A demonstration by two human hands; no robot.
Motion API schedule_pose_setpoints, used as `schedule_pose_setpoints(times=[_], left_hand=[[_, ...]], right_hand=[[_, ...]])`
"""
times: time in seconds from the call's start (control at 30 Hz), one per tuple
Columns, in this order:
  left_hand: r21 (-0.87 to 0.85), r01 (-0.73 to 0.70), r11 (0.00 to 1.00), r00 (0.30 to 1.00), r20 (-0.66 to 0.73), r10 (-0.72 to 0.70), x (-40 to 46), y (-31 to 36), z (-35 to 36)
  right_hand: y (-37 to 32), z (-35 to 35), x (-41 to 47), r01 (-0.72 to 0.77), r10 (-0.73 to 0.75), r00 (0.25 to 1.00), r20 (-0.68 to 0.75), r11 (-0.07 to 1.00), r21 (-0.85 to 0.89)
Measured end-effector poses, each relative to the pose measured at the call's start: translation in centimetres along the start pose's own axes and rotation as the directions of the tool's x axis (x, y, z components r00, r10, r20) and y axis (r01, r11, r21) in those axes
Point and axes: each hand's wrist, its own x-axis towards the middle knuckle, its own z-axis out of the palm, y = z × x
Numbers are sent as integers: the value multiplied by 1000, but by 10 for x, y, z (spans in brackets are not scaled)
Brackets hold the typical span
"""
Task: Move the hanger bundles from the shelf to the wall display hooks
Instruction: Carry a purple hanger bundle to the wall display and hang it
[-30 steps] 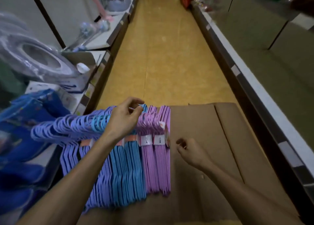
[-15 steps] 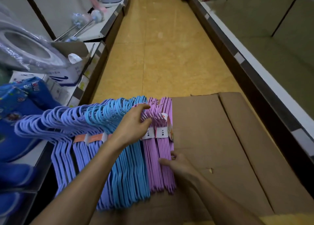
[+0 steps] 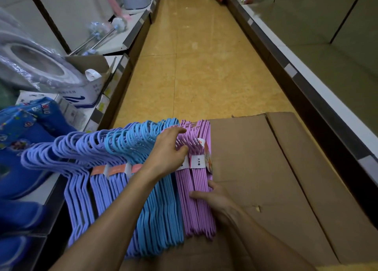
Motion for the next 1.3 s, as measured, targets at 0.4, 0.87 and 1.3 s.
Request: schedule_pose_setpoints(times=[0.4,0.87,1.3], left_hand=[[185,-161,969,987,8,163,20,32,28],[277,-266,923,958,186,220,30,61,65],[139,-243,960,963,156,221,28,69,72]], right_hand=[[-13,-91,-30,3,-4,1000,-24,998,-68],[-15,-72,-39,-59,-155,924,-351,847,-528],[-15,-18,-20,-363,-222,761,-610,633,-684]])
